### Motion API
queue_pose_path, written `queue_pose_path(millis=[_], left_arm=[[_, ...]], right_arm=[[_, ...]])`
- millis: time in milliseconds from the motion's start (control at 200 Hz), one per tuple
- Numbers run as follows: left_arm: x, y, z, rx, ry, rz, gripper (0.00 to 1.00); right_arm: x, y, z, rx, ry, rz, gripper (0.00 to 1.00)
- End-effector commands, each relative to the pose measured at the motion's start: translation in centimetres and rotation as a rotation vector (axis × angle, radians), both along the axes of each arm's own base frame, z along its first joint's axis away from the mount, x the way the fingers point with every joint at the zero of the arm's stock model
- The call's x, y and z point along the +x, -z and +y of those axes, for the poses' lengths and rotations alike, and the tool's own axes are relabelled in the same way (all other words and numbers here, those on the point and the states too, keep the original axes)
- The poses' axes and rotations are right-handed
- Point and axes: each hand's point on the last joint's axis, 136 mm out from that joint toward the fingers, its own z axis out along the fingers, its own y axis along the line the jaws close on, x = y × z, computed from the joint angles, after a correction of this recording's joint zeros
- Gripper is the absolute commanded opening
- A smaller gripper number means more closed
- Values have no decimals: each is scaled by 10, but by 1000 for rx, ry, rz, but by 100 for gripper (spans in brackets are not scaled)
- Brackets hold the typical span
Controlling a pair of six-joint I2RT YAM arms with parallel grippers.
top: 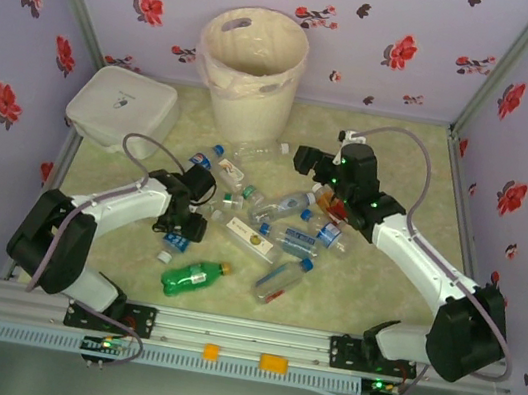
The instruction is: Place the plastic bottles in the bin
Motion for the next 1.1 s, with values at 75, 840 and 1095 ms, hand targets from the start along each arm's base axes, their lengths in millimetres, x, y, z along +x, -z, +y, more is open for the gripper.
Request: queue_pose_path(millis=[75,840,1095], left_arm=[[9,-22,8,65,55,-60,49],[59,-209,-11,-232,-22,-629,46],[94,-321,-47,-469,30,-956,46]], right_arm=[[-2,-5,-4,3,23,-19,100],[-7,50,-18,-69,72,144,100],[-9,65,-22,-71,73,173,100]])
